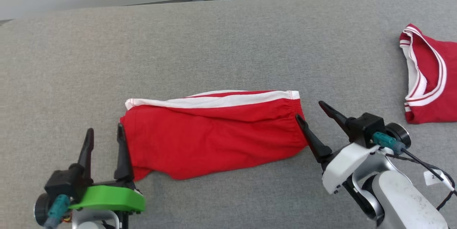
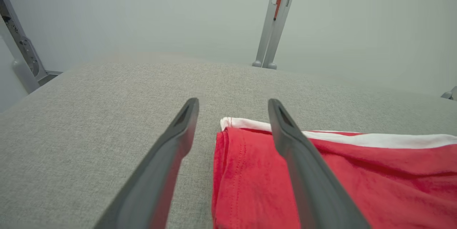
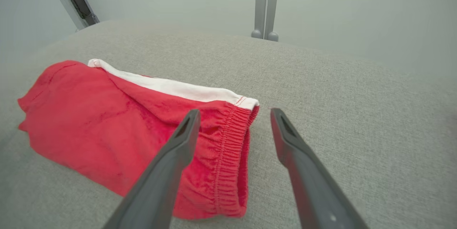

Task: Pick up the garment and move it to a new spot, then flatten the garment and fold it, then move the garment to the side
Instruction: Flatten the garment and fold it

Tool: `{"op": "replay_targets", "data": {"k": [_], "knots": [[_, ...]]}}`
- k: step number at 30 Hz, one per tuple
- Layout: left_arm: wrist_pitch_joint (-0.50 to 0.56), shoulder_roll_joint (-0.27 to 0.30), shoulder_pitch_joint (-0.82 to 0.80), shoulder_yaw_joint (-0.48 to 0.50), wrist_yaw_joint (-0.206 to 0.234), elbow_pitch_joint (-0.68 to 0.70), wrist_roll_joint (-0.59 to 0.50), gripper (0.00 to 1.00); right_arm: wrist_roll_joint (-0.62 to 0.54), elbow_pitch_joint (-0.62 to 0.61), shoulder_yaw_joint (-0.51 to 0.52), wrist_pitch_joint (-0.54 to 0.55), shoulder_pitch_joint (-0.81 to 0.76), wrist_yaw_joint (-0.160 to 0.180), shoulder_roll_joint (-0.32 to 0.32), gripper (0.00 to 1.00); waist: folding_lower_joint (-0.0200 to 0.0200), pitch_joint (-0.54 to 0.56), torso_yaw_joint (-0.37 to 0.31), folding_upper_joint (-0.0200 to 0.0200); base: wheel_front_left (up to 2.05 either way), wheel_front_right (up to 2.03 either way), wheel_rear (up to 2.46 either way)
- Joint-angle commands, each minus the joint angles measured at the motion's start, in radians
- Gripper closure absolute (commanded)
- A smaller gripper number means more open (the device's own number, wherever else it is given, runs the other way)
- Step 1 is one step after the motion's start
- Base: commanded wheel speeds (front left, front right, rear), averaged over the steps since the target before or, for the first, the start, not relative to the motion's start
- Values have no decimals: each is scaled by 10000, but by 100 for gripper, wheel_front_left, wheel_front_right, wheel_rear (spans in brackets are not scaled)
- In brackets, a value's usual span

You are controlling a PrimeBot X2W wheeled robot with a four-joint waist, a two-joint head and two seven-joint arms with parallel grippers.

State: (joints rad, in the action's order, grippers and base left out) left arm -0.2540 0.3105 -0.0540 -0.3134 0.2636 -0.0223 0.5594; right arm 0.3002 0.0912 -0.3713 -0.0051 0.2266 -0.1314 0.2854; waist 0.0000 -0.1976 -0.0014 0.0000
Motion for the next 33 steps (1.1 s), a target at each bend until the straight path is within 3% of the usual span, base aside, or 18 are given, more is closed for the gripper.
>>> {"op": "replay_targets", "data": {"k": [1, 5, 10, 21, 22, 23, 27, 33], "knots": [[-88, -134, 203, 15, -20, -65, -357, 0, -44, 283, -8, 148, 261, 15, -95, 0, 0, -102, 449, 0, 0, 0, 0], [-111, -1068, 315, 300, -184, 152, -1507, 0, 139, 1346, 35, 428, 726, 16, -252, 0, 0, -237, 957, 0, 0, 0, 0], [-115, -1986, 557, 883, -864, -23, -2311, 0, -11, 2728, 309, 554, 986, 16, -261, 0, 0, -278, 1489, 0, 0, 0, 0], [-116, -2551, 899, 1824, -1908, -160, -3010, 0, 973, 4302, 542, 1026, 1121, 16, -819, 0, 0, -316, 1572, 0, 0, 0, 0], [-110, -2561, 926, 1867, -1982, -144, -3030, 0, 1283, 4452, 501, 1041, 1195, 15, -962, 87, 0, -337, 1515, 0, 0, 0, 0], [-110, -2571, 939, 1892, -2041, -149, -3114, 0, 1510, 4606, 511, 1055, 1270, 15, -1041, 100, 0, -342, 1466, 0, 0, 0, 0], [-111, -2590, 1060, 1952, -2242, -99, -3320, 0, 3032, 5041, 928, 1156, 1617, 25, -1052, 100, 0, -240, 1228, 0, 0, 0, 0], [-111, -2590, 1278, 1688, -2368, -129, -3228, 0, 5074, 5143, 2306, 1799, 1679, 18, 734, 100, 0, 227, 1128, 0, 0, 0, 0]]}}
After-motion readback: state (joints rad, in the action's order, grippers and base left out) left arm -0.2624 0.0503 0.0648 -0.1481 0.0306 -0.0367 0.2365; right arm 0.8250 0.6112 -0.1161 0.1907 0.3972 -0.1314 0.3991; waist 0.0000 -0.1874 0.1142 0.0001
